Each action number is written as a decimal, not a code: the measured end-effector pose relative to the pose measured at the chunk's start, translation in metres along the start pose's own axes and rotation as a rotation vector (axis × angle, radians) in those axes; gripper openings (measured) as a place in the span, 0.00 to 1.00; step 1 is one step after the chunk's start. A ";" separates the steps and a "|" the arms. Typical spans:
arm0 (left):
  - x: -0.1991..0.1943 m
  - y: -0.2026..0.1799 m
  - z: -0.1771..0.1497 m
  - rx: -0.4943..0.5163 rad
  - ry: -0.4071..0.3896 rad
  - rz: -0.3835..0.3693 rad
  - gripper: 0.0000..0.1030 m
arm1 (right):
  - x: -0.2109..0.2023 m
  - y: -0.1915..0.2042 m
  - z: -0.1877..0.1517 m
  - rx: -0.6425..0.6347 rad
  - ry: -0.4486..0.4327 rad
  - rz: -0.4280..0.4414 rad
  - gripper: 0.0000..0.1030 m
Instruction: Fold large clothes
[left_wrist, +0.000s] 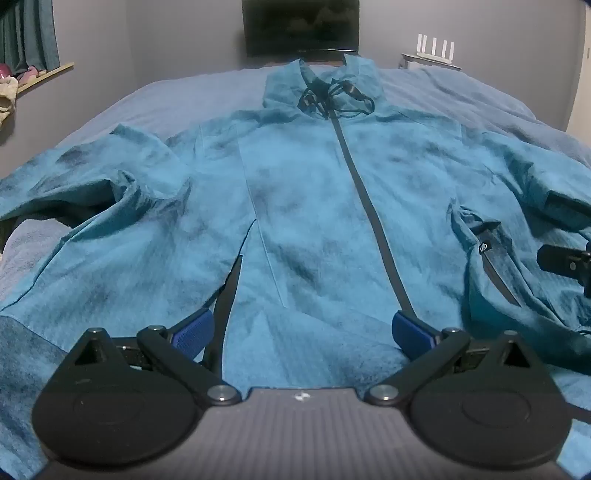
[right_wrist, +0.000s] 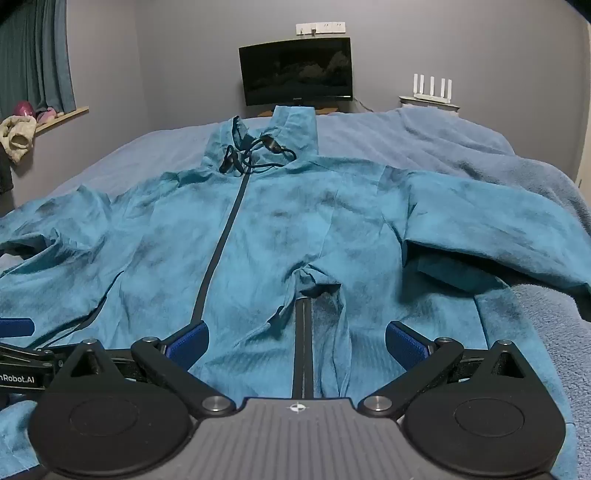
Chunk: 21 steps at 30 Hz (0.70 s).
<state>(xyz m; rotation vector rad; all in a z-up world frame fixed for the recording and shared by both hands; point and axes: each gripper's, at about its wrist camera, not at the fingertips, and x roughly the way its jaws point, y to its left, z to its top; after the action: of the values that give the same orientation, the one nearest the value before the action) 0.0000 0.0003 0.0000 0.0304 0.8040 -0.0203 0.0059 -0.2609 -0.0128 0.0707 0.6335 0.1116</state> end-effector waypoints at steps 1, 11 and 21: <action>0.000 0.000 0.000 0.000 0.002 -0.001 1.00 | 0.001 0.000 0.000 0.001 0.002 0.001 1.00; -0.002 -0.002 -0.004 0.001 0.008 -0.002 1.00 | 0.004 0.000 -0.003 0.004 0.010 0.003 1.00; 0.000 -0.002 -0.002 0.000 0.016 -0.001 1.00 | 0.005 0.000 -0.003 0.008 0.018 0.004 1.00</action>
<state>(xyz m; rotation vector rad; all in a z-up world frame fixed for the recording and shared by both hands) -0.0016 -0.0020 -0.0015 0.0304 0.8196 -0.0214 0.0084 -0.2605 -0.0181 0.0789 0.6517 0.1140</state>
